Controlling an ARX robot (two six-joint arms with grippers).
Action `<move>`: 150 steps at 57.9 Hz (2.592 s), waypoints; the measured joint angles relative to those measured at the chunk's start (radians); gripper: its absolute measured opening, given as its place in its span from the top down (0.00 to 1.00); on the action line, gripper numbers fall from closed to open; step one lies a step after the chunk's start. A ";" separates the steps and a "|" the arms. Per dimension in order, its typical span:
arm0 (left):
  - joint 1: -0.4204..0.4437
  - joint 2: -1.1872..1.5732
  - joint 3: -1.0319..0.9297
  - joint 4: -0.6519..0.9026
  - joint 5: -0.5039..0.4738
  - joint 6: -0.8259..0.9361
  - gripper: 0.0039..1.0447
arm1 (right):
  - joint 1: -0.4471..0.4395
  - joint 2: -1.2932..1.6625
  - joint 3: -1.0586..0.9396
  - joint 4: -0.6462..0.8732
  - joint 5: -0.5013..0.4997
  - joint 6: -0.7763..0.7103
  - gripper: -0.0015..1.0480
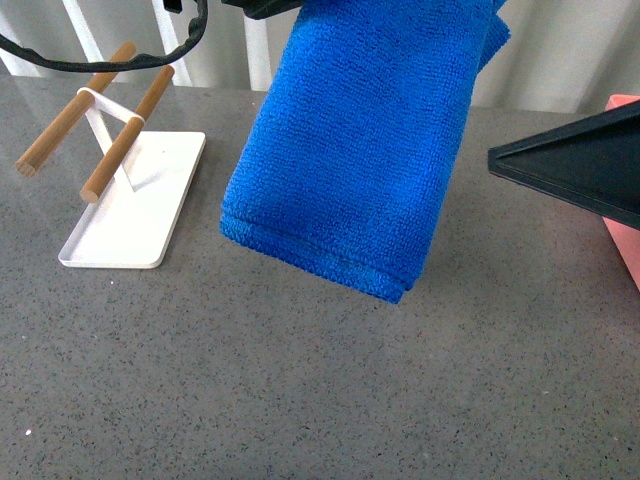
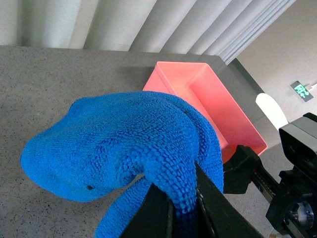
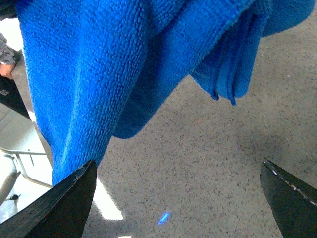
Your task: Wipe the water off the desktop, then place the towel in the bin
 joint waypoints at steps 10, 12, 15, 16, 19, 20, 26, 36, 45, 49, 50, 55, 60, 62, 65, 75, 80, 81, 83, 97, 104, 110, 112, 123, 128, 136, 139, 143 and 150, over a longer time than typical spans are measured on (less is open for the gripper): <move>0.000 0.000 0.000 0.000 0.000 0.000 0.96 | 0.021 0.072 0.033 0.089 -0.060 0.024 0.07; 0.000 0.000 0.000 0.000 0.000 0.000 0.96 | 0.024 0.088 0.040 0.109 -0.064 0.031 0.07; 0.000 0.000 0.000 0.000 0.000 0.000 0.96 | 0.031 0.115 0.058 0.135 -0.067 0.044 0.07; 0.000 0.000 0.000 0.000 -0.001 0.000 0.96 | 0.033 0.124 0.062 0.148 -0.072 0.051 0.07; 0.000 0.000 0.000 0.000 0.000 0.000 0.96 | 0.039 0.143 0.069 0.188 -0.093 0.063 0.07; 0.000 0.000 0.000 0.000 0.000 0.000 0.96 | 0.040 0.146 0.070 0.196 -0.097 0.068 0.07; 0.000 0.000 0.000 0.000 0.000 0.000 0.96 | 0.063 0.179 0.085 0.283 -0.136 0.105 0.07; 0.000 0.000 0.000 0.000 0.000 0.000 0.96 | 0.095 0.224 0.131 0.334 -0.139 0.144 0.07; 0.000 0.000 0.000 0.000 -0.001 0.001 0.96 | 0.120 0.266 0.169 0.360 -0.129 0.173 0.07; 0.000 0.000 0.000 0.000 -0.001 0.001 0.96 | 0.131 0.281 0.183 0.396 -0.134 0.199 0.07; 0.000 0.000 0.000 0.000 -0.001 0.002 0.96 | 0.133 0.284 0.185 0.404 -0.136 0.203 0.07; 0.000 0.000 0.000 0.000 -0.002 0.002 0.96 | 0.148 0.298 0.197 0.443 -0.142 0.231 0.07; 0.000 0.000 0.000 0.000 -0.002 0.002 0.96 | 0.162 0.312 0.206 0.470 -0.146 0.252 0.07; 0.001 0.000 0.000 0.000 -0.002 0.002 0.96 | 0.169 0.323 0.212 0.491 -0.145 0.270 0.07; 0.001 0.000 0.000 0.000 -0.003 0.002 0.96 | 0.175 0.335 0.217 0.508 -0.145 0.284 0.07; 0.001 0.000 0.000 0.000 -0.003 0.002 0.96 | 0.193 0.360 0.232 0.525 -0.114 0.320 0.12; 0.001 0.000 0.000 0.000 -0.003 0.002 0.96 | 0.195 0.363 0.233 0.543 -0.114 0.341 0.27; 0.001 0.000 0.000 0.000 -0.003 0.002 0.96 | 0.195 0.363 0.233 0.543 -0.113 0.345 0.30; 0.002 0.000 0.000 0.000 -0.004 0.002 0.96 | 0.195 0.363 0.233 0.542 -0.110 0.351 0.33; 0.002 0.001 0.000 0.000 -0.010 0.002 0.96 | 0.186 0.362 0.234 0.491 -0.069 0.354 0.76; 0.002 0.003 0.000 0.000 -0.013 0.003 0.96 | 0.185 0.361 0.240 0.483 -0.066 0.353 0.90; 0.002 0.003 0.000 0.000 -0.014 0.002 0.95 | 0.186 0.359 0.241 0.480 -0.064 0.353 0.92; 0.002 0.003 0.000 0.000 -0.013 0.002 0.92 | 0.186 0.358 0.241 0.477 -0.055 0.352 0.92; 0.001 0.003 0.000 0.000 -0.002 0.002 0.65 | 0.183 0.356 0.243 0.449 -0.013 0.341 0.92; 0.001 0.003 0.000 0.000 -0.001 0.002 0.53 | 0.181 0.356 0.246 0.435 -0.005 0.332 0.92; 0.001 0.003 0.000 0.000 -0.001 0.002 0.31 | 0.175 0.349 0.248 0.409 0.010 0.314 0.92; 0.001 0.003 0.000 0.000 -0.001 0.002 0.22 | 0.174 0.348 0.254 0.389 0.017 0.307 0.92; -0.016 0.003 -0.017 0.058 -0.132 0.042 0.20 | 0.172 0.347 0.266 0.357 0.038 0.291 0.93; -0.015 -0.066 -0.213 0.384 -0.682 0.251 0.42 | 0.169 0.345 0.274 0.310 0.058 0.256 0.93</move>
